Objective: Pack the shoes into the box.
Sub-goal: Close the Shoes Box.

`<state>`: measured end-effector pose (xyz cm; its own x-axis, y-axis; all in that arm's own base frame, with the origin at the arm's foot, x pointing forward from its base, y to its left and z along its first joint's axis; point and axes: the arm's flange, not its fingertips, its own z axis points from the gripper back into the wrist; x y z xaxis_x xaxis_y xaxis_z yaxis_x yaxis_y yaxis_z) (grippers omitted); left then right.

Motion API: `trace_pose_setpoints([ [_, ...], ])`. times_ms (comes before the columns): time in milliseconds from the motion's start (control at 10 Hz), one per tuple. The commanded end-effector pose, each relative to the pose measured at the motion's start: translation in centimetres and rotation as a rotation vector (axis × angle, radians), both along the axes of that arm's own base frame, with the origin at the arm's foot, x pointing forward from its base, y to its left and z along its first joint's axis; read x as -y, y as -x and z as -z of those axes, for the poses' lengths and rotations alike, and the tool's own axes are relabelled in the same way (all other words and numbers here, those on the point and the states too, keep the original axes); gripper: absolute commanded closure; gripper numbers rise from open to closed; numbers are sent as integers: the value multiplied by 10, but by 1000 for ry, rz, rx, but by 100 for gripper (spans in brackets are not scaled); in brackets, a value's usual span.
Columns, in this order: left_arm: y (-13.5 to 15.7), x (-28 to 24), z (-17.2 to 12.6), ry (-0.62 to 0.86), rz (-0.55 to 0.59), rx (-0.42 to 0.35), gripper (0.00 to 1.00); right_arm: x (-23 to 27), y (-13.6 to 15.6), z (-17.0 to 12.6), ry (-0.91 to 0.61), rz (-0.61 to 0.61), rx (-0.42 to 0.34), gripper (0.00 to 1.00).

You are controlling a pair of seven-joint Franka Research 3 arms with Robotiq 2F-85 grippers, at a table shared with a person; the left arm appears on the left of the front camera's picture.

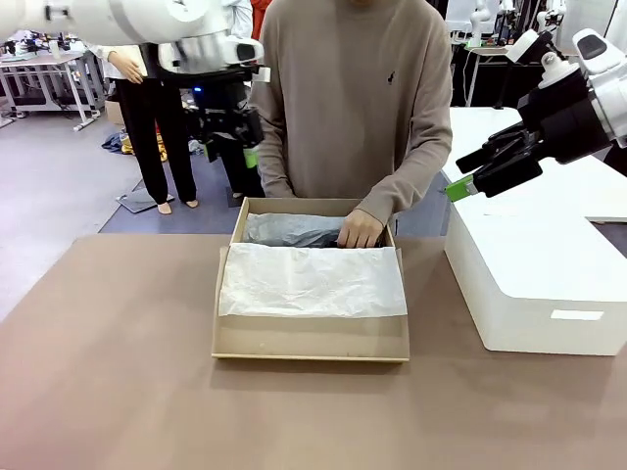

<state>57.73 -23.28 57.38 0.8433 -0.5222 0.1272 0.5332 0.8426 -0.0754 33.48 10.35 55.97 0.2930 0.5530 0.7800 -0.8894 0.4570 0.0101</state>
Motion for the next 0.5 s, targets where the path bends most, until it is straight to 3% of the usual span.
trace_pose_setpoints([
  [0,8,-41,12,85,249,-44,0,0,-4,2,-26,-27,15,0],
  [200,-1,-74,14,86,529,-47,0,0,-4,2,-26,-27,15,0],
  [400,-6,-95,20,77,713,-33,0,0,-4,2,-26,-27,15,0],
])
